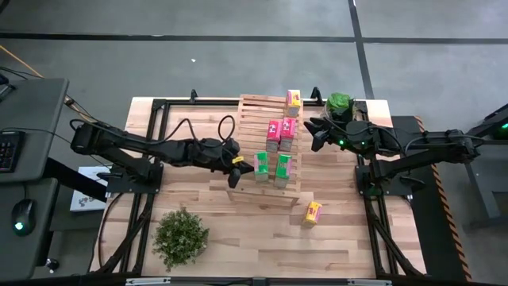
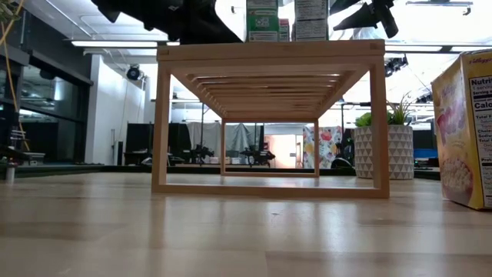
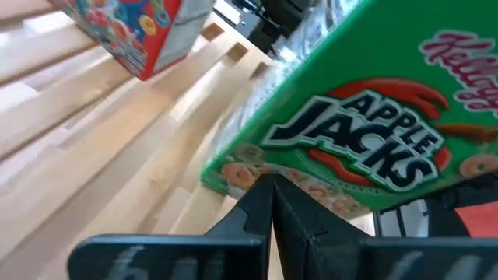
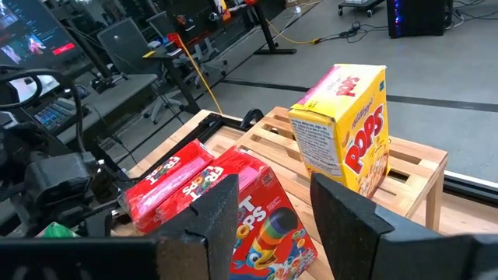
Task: Stack cereal on shelf
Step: Put the green cereal box on the shelf aligned with other green cereal box
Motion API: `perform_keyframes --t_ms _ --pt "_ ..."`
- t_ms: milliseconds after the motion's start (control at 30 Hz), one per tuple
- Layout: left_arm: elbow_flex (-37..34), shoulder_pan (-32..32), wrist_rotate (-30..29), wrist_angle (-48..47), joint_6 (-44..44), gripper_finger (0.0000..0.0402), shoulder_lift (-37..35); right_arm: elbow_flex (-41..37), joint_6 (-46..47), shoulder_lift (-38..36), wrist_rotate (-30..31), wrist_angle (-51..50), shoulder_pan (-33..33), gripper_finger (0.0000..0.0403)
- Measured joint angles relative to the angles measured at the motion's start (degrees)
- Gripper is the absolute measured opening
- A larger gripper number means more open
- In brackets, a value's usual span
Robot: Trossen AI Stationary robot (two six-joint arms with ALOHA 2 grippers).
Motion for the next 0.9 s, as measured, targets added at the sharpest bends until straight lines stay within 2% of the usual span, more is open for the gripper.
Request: perform_keyframes --t_ms 900 --pt "0.0 1.1 -2.2 0.9 2.7 0.0000 0.0 0.0 0.0 0.0 -0.5 0.0 0.0 0.0154"
